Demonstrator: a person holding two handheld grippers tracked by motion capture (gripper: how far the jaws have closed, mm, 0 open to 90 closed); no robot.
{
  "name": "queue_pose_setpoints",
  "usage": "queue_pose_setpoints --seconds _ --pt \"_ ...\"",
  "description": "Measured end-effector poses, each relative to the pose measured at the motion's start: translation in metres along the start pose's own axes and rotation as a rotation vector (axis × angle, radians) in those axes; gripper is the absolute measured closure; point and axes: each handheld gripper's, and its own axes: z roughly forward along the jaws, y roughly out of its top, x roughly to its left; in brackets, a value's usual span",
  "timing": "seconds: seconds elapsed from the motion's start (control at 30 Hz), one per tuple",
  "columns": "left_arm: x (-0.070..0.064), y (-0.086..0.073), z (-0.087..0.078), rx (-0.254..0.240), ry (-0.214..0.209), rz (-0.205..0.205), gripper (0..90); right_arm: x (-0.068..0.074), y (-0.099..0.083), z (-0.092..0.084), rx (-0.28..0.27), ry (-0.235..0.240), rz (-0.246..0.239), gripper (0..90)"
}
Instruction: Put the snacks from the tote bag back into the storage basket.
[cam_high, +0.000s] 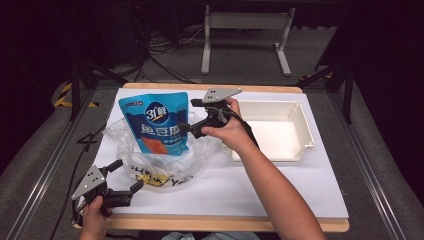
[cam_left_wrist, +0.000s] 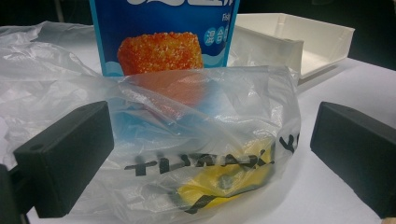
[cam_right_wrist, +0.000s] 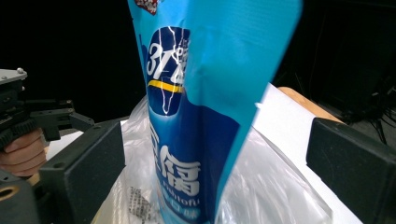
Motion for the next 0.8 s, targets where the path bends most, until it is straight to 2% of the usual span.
queue_pose_setpoints --seconds 0.1,0.13,0.37,0.5,0.63,0.8 --pt "0.000 0.000 -0.001 -0.002 0.004 0.000 0.2 0.000 -0.002 0.006 0.000 0.006 -0.007 5.1" --pt "0.000 0.000 -0.001 -0.002 0.004 0.000 0.2 0.000 -0.005 0.015 0.009 0.018 -0.010 5.1" --pt "0.001 0.000 -0.001 0.008 -0.001 0.002 0.2 0.001 -0.014 0.033 0.030 0.027 -0.020 5.1" --pt "0.000 0.000 -0.001 -0.004 0.005 0.000 0.2 0.004 -0.018 0.043 0.051 0.029 -0.039 5.2" --pt "0.001 0.000 -0.001 -0.002 0.003 0.001 0.2 0.006 -0.021 0.050 0.066 0.030 -0.062 5.2" --pt "0.001 0.000 -0.001 0.006 -0.002 0.002 0.2 0.008 -0.024 0.057 0.063 0.038 -0.057 5.2"
